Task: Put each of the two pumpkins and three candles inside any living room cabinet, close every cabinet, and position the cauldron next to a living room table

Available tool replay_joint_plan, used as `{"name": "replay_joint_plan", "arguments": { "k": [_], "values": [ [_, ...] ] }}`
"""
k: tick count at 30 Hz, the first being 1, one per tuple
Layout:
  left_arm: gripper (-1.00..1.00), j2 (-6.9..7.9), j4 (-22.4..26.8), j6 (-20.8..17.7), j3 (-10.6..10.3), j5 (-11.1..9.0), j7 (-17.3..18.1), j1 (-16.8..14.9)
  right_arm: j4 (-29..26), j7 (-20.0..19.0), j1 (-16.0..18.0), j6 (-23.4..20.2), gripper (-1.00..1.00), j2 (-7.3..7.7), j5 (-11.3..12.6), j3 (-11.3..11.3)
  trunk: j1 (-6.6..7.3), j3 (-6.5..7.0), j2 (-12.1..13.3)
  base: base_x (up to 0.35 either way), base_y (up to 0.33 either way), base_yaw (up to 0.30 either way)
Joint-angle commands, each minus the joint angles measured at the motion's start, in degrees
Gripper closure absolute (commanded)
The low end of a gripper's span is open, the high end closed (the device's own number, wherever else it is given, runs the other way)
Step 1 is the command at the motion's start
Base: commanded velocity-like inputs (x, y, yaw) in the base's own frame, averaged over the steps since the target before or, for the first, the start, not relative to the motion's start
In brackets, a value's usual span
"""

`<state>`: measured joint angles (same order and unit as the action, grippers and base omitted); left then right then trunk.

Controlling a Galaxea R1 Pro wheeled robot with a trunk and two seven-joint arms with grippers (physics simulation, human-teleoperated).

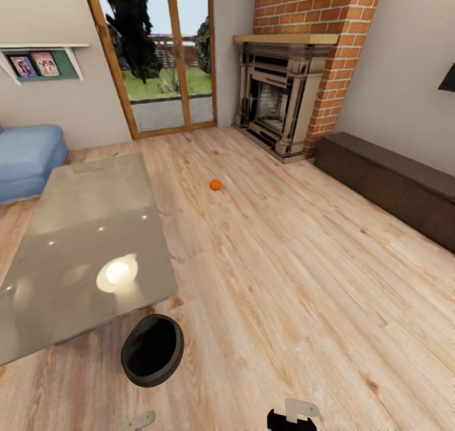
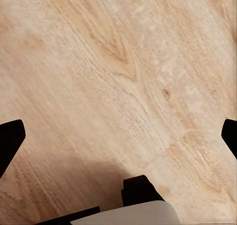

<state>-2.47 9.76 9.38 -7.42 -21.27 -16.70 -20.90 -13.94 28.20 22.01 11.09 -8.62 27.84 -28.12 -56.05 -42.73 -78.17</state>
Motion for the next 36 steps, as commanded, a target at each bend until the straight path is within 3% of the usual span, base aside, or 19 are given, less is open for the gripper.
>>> {"name": "replay_joint_plan", "arguments": {
  "k": [1,20,36],
  "values": [
    [-1.00,0.01,0.00,0.20,-0.50,-0.53,-0.28,-0.02,0.05,0.18,0.05,0.34,-1.00,0.00,0.62,-0.45,0.00,-0.09,-0.02,0.000,0.000,-0.235],
    [-1.00,0.01,0.00,0.20,-0.51,-0.53,-0.30,0.00,0.92,0.18,0.05,1.76,-1.00,-0.08,0.57,-0.53,0.00,-0.61,-0.02,0.000,0.000,-0.255],
    [-1.00,0.09,0.00,0.20,-0.58,-0.53,-0.30,0.01,0.93,0.14,0.05,1.92,-1.00,-0.09,0.64,-0.54,0.00,0.12,-0.02,0.000,0.000,-0.266]
  ]
}}
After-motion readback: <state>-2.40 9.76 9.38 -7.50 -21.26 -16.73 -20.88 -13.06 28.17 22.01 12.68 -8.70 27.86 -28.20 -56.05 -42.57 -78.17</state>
